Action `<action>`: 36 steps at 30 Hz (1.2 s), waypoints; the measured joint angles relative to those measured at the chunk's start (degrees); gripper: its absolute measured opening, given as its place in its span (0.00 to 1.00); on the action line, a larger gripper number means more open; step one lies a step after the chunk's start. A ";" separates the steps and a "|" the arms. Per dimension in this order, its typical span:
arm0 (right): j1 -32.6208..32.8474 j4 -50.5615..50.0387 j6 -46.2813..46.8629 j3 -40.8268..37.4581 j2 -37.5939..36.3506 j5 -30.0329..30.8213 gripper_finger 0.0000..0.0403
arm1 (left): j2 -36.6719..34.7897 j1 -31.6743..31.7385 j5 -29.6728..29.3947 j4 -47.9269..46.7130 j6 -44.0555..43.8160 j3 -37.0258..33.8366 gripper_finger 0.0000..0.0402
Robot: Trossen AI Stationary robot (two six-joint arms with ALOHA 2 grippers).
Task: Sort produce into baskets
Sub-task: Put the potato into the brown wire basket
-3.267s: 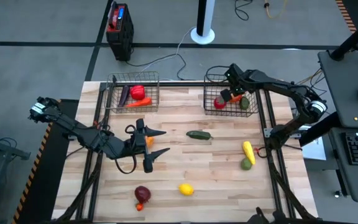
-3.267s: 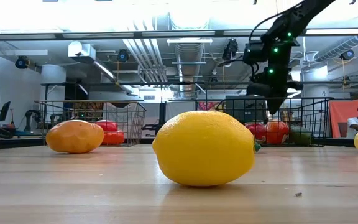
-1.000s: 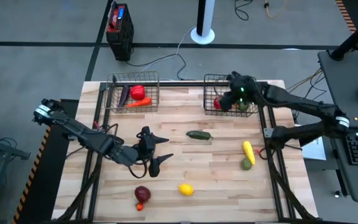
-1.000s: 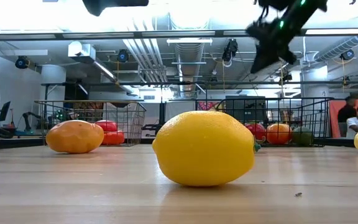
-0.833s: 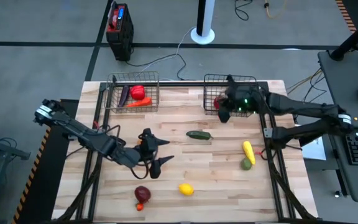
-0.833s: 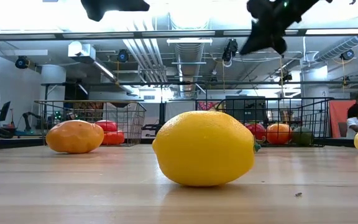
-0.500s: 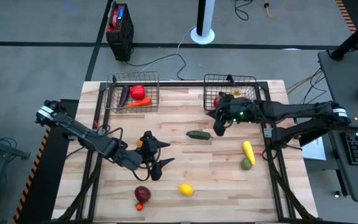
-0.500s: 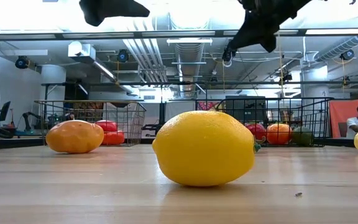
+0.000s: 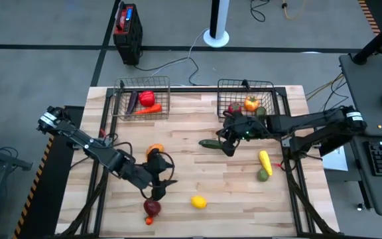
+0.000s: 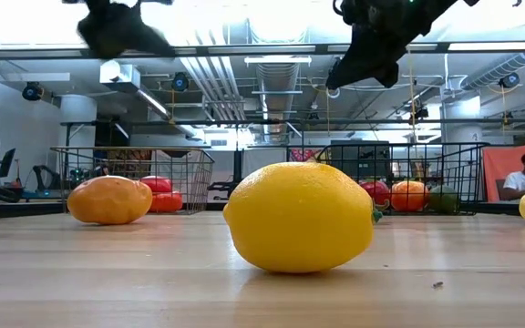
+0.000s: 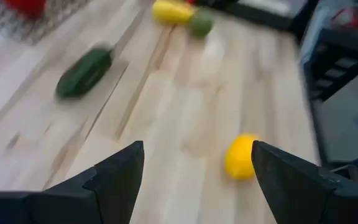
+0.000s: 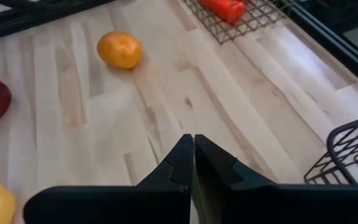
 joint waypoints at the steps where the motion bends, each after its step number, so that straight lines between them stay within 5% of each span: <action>1: 0.36 0.05 -0.02 0.00 0.18 0.02 0.02 | 0.00 0.00 0.24 -2.30 -1.73 0.00 0.69; 11: 2.26 0.00 -1.63 0.00 0.75 0.00 0.02 | -0.02 0.00 0.77 -18.16 -9.10 0.15 0.69; 21: 2.24 1.95 -2.60 0.00 1.53 2.97 0.02 | -0.42 0.44 -5.51 -50.13 -5.74 11.18 0.69; 36: 2.26 5.13 -1.57 0.02 3.28 2.93 0.02 | -2.71 7.77 -4.41 -32.72 -5.63 -0.11 0.69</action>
